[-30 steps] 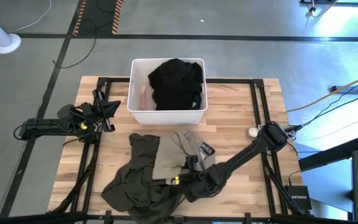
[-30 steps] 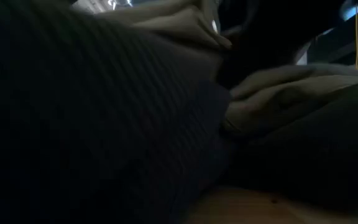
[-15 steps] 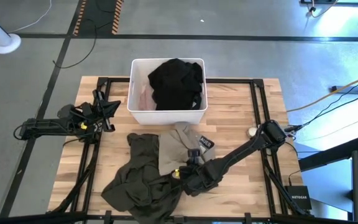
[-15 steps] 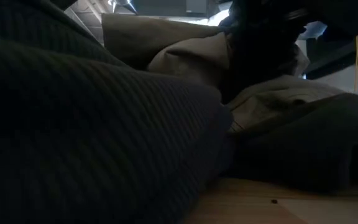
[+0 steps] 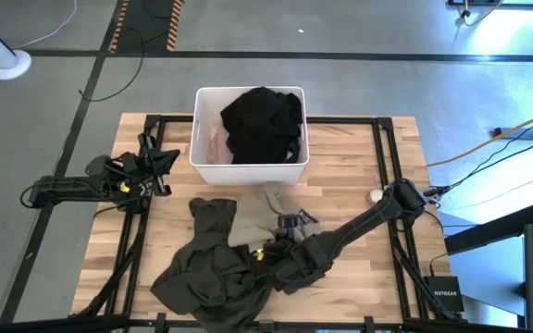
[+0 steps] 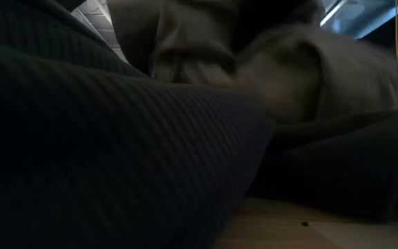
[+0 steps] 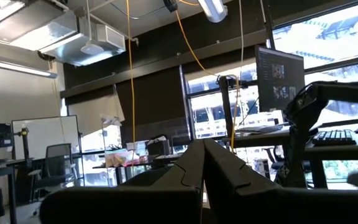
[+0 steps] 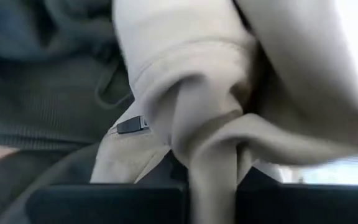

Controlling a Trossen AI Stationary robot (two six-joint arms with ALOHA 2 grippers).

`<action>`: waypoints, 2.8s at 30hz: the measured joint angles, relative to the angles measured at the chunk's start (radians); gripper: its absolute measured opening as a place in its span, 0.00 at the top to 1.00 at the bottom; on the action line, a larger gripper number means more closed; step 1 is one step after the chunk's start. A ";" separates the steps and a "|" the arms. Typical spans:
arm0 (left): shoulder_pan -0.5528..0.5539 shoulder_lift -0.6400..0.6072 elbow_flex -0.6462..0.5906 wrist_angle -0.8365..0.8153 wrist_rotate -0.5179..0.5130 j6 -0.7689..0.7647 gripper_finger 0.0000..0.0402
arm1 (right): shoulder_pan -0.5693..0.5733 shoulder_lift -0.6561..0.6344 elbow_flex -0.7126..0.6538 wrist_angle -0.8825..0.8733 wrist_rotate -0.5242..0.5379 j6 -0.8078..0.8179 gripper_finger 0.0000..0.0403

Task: Sort clothes
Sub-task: Put the brown jacket into the white laundry organizer

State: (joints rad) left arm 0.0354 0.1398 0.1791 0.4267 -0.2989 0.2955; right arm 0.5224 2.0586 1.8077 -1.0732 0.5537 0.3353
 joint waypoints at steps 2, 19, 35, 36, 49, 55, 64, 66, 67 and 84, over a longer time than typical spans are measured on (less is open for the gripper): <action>0.000 0.000 0.000 0.000 0.000 0.000 1.00 | 0.000 0.000 0.060 -0.044 0.031 -0.004 0.94; 0.000 0.000 0.000 0.000 0.000 0.002 1.00 | -0.004 -0.001 0.520 -0.246 0.287 -0.162 0.93; 0.000 0.000 0.000 -0.001 0.000 0.009 1.00 | -0.175 -0.145 0.548 -0.006 0.433 -0.479 0.93; 0.000 0.000 0.000 -0.001 0.000 0.009 1.00 | -0.195 -0.153 0.548 0.027 0.433 -0.513 0.93; 0.000 0.000 0.000 0.000 0.000 0.008 1.00 | -0.486 -0.173 0.548 0.371 0.124 -0.912 0.93; 0.000 0.000 0.000 -0.001 0.000 0.010 1.00 | -0.617 -0.172 0.511 0.347 -0.037 -0.840 0.93; 0.000 0.000 0.000 0.000 0.000 0.020 1.00 | -0.740 -0.163 0.286 0.344 -0.129 -0.698 0.93; 0.000 0.000 0.000 0.000 -0.001 0.020 1.00 | -0.752 -0.163 0.219 0.353 -0.137 -0.673 0.93; 0.000 0.000 0.000 0.000 0.000 0.020 1.00 | -0.758 -0.163 0.181 0.371 -0.147 -0.659 0.93; 0.000 0.000 0.000 0.002 0.000 0.019 1.00 | -0.800 -0.163 -0.210 0.621 -0.327 -0.470 0.93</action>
State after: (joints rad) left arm 0.0354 0.1402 0.1787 0.4285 -0.2993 0.3140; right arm -0.2776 1.8951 1.5972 -0.4527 0.2272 -0.1343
